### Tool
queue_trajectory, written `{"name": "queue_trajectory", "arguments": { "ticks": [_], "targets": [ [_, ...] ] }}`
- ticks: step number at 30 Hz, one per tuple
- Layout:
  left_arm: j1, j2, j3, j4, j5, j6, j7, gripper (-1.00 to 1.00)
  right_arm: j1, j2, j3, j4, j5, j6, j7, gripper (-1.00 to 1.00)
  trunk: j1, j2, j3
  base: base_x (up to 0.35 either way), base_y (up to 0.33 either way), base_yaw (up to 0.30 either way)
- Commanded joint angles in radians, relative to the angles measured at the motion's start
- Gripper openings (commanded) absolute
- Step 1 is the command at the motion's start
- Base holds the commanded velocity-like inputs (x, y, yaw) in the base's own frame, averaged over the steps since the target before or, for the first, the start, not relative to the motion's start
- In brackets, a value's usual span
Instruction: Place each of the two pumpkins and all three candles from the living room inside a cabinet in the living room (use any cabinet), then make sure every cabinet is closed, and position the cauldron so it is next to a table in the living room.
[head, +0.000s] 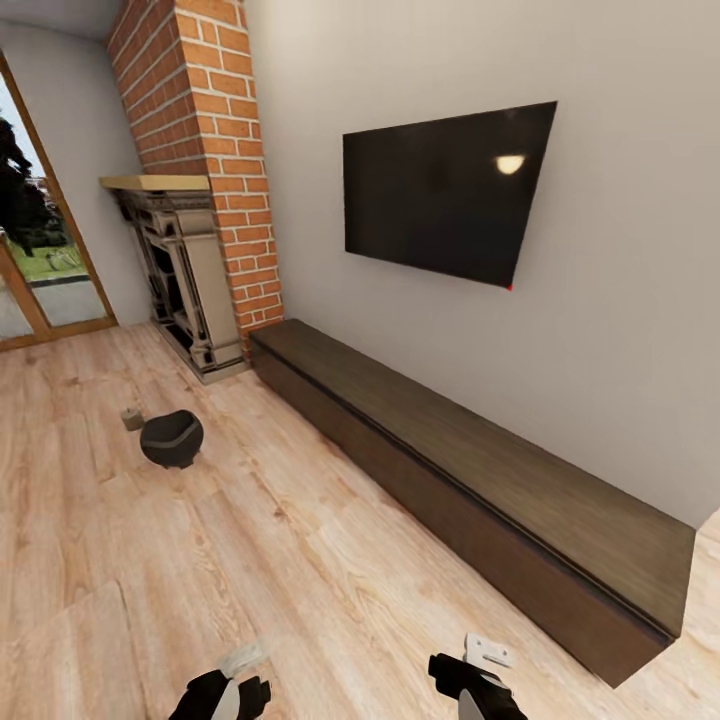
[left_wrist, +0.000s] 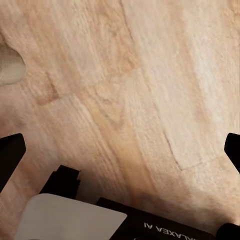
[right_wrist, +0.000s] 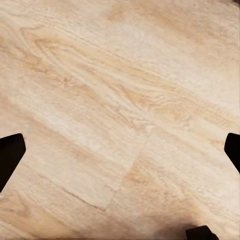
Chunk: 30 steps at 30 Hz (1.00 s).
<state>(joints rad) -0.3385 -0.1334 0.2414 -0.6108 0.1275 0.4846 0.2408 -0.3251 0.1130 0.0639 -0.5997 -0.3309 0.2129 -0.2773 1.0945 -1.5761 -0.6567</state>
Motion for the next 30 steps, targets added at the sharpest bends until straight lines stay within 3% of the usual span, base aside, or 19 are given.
{"name": "queue_trajectory", "arguments": {
  "ticks": [1, 13, 19, 30],
  "targets": [
    [-0.001, 0.0, 0.003, -0.001, 0.011, 0.003, 0.006, 1.0, 0.0, 0.0, 0.006, -0.002, -0.009, 0.005, -0.009, 1.0, 0.0, -0.001, -0.001, -0.119, 0.043, 0.266],
    [-0.001, -0.002, 0.001, -0.001, 0.011, -0.01, 0.006, 1.0, 0.0, 0.006, 0.01, -0.002, -0.008, 0.008, -0.011, 1.0, 0.0, -0.001, -0.005, -0.186, 0.146, 0.279],
    [-0.001, -0.002, 0.0, 0.03, 0.01, -0.052, 0.006, 1.0, 0.0, 0.006, 0.105, 0.0, -0.011, 0.007, -0.015, 1.0, 0.0, -0.001, -0.009, -0.014, 0.01, 0.278],
    [-0.001, -0.001, 0.001, 0.036, 0.012, -0.055, 0.006, 1.0, 0.0, 0.003, 0.119, 0.0, -0.012, 0.008, -0.015, 1.0, 0.0, -0.001, -0.017, 0.0, 0.157, 0.267]
  ]
}}
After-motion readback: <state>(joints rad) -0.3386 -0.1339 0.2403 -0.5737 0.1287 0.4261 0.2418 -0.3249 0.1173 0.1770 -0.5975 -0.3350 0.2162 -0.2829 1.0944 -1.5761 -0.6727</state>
